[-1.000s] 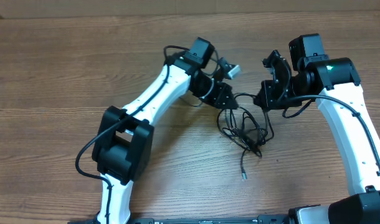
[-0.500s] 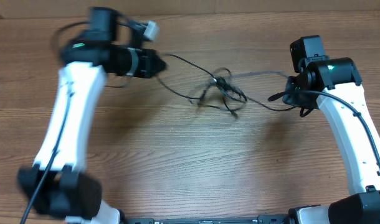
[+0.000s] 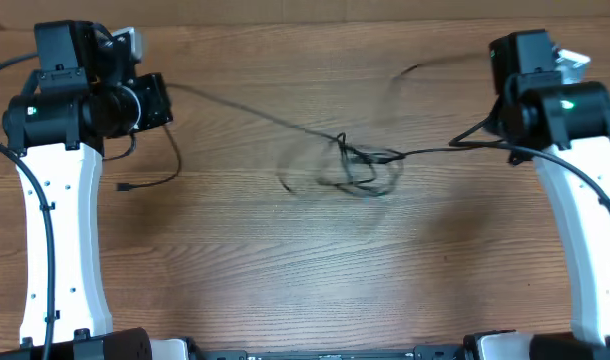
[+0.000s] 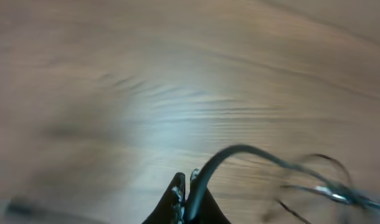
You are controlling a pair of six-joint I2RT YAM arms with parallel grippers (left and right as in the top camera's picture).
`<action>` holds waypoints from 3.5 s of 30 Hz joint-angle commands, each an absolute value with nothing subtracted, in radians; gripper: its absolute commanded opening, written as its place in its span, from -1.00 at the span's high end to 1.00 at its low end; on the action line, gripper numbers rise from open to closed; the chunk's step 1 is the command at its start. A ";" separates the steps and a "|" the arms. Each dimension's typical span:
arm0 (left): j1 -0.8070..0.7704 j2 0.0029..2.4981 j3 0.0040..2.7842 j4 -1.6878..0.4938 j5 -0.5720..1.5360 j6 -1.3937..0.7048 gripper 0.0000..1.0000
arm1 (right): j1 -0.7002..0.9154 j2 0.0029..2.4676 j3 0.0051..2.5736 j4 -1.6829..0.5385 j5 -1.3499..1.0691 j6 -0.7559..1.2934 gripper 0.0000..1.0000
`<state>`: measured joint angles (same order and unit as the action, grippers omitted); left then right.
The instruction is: Untangle cables
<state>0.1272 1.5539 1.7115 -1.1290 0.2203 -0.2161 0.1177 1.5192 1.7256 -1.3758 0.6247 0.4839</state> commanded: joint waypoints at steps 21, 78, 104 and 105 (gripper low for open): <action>0.095 1.534 1.718 -1.090 0.288 -0.465 0.92 | 0.109 1.346 1.886 -1.213 -0.096 0.153 0.92; -0.748 2.233 1.715 -1.327 0.040 0.067 -0.22 | -0.215 1.494 1.864 -1.605 -0.088 0.275 -0.60; -0.617 1.667 1.795 -1.336 -0.103 -0.121 0.91 | -0.161 1.495 1.864 -1.583 -0.312 0.140 -0.71; -0.617 1.644 1.795 -1.322 -0.099 -0.127 0.92 | -0.143 1.495 1.864 -1.578 -0.353 0.104 -0.72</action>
